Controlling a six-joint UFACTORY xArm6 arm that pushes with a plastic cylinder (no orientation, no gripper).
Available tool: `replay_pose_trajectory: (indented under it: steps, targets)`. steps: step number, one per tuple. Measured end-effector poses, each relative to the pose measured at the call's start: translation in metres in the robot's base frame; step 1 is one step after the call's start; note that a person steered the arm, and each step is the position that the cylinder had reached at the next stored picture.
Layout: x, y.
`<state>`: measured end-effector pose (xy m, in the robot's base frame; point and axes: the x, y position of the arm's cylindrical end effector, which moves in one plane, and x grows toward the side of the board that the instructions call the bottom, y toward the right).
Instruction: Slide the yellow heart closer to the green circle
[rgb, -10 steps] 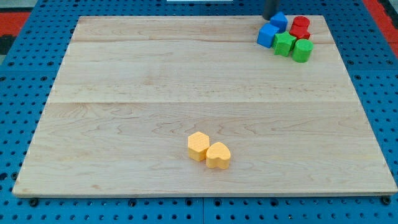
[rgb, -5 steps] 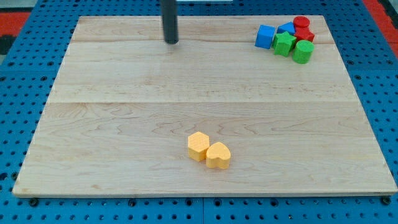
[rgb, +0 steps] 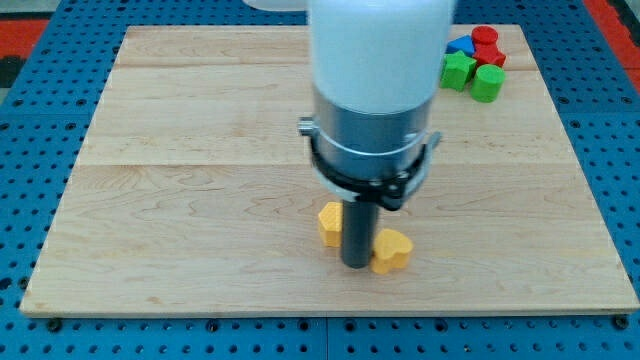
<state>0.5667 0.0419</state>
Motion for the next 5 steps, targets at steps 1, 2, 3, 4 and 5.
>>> replay_pose_trajectory:
  steps: [1, 2, 3, 4, 5]
  targets:
    - [0.021, 0.016]
    - [0.043, 0.039]
    - [0.002, 0.046]
    - [-0.047, 0.02]
    - [-0.059, 0.058]
